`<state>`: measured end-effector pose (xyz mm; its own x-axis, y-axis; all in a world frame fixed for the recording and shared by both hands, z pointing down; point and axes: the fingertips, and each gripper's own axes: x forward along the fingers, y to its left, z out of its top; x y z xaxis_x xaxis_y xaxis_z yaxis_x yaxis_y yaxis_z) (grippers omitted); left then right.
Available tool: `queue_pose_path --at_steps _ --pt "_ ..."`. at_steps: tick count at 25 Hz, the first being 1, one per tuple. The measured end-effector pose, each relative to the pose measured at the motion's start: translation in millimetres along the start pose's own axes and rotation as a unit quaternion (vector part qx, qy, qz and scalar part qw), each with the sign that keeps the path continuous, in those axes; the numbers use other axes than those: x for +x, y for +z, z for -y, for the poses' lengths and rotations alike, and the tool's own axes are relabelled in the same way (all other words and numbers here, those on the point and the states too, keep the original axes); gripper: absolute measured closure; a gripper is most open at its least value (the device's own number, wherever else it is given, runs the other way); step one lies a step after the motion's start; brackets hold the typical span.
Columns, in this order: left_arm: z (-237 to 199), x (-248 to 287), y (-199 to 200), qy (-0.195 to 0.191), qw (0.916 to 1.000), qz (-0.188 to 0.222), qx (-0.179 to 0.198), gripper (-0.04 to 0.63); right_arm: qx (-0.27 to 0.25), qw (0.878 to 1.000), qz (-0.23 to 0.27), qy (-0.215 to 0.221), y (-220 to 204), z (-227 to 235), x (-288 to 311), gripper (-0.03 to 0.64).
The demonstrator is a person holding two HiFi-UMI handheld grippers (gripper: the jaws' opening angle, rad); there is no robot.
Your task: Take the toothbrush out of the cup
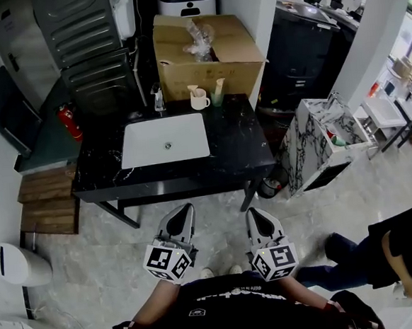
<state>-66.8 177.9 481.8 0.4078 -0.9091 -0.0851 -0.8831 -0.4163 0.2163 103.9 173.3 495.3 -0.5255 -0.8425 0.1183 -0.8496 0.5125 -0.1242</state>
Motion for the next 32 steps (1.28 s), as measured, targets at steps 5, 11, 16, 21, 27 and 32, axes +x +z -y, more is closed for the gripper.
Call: queue_pose_path --at_steps 5,11,16,21,27,32 --pt "-13.6 -6.3 -1.3 -0.009 0.9999 0.005 -0.009 0.580 0.003 1.000 0.000 -0.011 -9.6 -19.3 2.2 0.581" --pt "-30.2 -0.8 -8.6 -0.012 0.9997 0.002 -0.022 0.580 -0.004 1.000 -0.005 -0.027 -14.4 -20.2 10.4 0.581" --pt "-51.5 24.3 -14.9 -0.006 0.9997 0.001 -0.024 0.580 -0.005 1.000 0.002 -0.029 -12.8 -5.9 38.8 0.580" --pt "-78.4 75.5 -13.7 0.004 0.9999 0.002 -0.016 0.580 0.001 1.000 0.005 -0.018 -7.5 25.8 94.1 0.580" --pt "-113.9 169.7 2.3 0.013 0.9998 0.014 -0.009 0.580 -0.004 1.000 0.020 0.008 26.7 79.8 186.2 0.581" --pt "-130.3 245.5 21.4 0.021 0.9993 0.031 0.004 0.580 -0.008 0.999 0.031 0.026 57.8 126.9 244.5 0.581"
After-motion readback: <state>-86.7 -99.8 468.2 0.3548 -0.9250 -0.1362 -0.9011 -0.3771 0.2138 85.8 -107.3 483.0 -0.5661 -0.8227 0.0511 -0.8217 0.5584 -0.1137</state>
